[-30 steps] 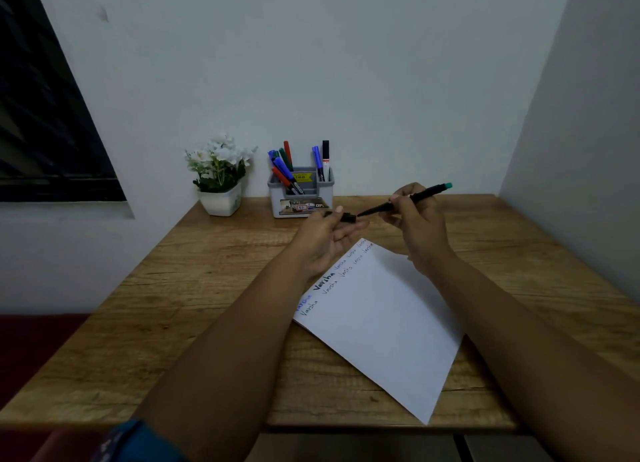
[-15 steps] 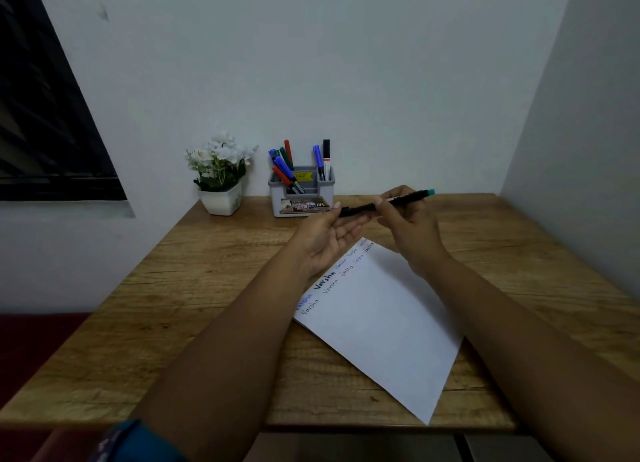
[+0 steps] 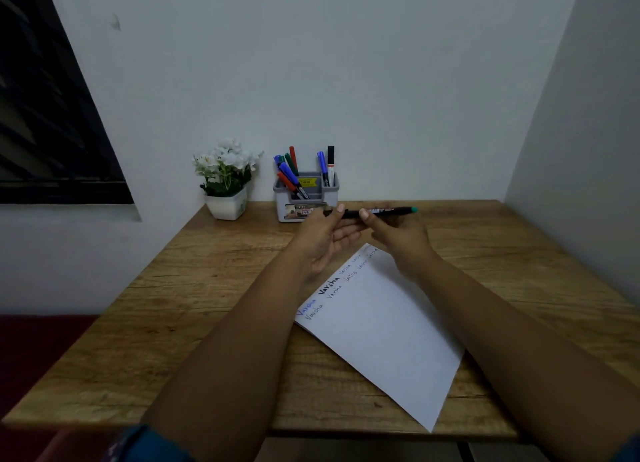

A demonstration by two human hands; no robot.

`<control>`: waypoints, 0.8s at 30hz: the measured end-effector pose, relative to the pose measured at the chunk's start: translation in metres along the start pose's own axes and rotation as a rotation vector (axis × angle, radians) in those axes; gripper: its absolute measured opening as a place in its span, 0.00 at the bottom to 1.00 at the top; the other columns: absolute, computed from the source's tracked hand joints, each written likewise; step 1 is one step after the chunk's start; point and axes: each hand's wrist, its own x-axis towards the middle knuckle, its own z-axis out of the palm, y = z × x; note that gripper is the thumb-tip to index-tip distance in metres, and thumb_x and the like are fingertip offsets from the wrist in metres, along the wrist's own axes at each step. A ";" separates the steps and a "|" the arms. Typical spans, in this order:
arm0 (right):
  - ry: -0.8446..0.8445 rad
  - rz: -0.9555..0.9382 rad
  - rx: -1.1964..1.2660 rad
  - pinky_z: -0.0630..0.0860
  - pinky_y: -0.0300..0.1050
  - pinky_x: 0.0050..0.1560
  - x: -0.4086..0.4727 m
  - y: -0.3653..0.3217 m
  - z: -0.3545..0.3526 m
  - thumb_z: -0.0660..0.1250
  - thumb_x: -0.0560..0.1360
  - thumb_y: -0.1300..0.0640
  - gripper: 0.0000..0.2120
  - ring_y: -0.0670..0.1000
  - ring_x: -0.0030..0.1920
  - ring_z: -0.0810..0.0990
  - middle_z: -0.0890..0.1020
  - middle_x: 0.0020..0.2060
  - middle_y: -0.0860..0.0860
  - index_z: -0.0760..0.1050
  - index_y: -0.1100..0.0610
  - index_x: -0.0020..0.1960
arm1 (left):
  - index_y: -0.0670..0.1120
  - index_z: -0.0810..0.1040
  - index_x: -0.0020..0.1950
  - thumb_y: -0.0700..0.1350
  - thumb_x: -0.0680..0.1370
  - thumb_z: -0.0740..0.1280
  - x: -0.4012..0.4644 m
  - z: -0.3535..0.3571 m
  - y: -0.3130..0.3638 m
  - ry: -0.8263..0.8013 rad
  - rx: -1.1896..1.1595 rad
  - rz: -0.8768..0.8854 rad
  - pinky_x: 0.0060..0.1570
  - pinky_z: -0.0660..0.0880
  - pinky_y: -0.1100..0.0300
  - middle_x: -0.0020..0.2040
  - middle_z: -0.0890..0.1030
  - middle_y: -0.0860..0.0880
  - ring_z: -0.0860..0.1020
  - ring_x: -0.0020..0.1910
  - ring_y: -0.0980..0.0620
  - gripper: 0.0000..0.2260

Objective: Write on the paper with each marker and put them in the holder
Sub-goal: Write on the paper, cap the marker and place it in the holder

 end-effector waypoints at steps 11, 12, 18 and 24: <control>-0.289 -0.492 -0.901 0.78 0.46 0.47 0.016 -0.009 -0.005 0.68 0.78 0.58 0.16 0.48 0.42 0.79 0.83 0.44 0.52 0.75 0.56 0.65 | 0.43 0.66 0.59 0.42 0.81 0.63 0.012 -0.022 0.002 0.219 0.598 0.397 0.33 0.78 0.66 0.50 0.81 0.40 0.83 0.37 0.55 0.09; -0.358 -0.490 -0.973 0.77 0.46 0.47 0.021 -0.015 0.001 0.67 0.78 0.58 0.20 0.48 0.43 0.78 0.83 0.47 0.52 0.71 0.54 0.70 | 0.45 0.66 0.60 0.42 0.81 0.63 0.013 -0.024 0.003 0.221 0.620 0.435 0.34 0.79 0.64 0.50 0.82 0.42 0.83 0.40 0.53 0.10; -0.481 -0.362 -0.963 0.76 0.44 0.45 0.054 -0.035 0.037 0.69 0.76 0.63 0.47 0.54 0.41 0.82 0.83 0.44 0.56 0.39 0.47 0.80 | 0.45 0.60 0.70 0.43 0.79 0.66 0.023 -0.036 -0.001 0.254 0.566 0.553 0.46 0.81 0.55 0.47 0.83 0.44 0.83 0.45 0.49 0.23; 0.058 -0.442 -0.654 0.82 0.55 0.43 0.114 -0.043 0.051 0.66 0.76 0.67 0.36 0.56 0.38 0.82 0.80 0.40 0.58 0.50 0.50 0.76 | 0.46 0.59 0.73 0.44 0.81 0.62 0.029 -0.054 -0.007 0.434 0.747 0.667 0.43 0.75 0.70 0.53 0.79 0.49 0.78 0.47 0.61 0.22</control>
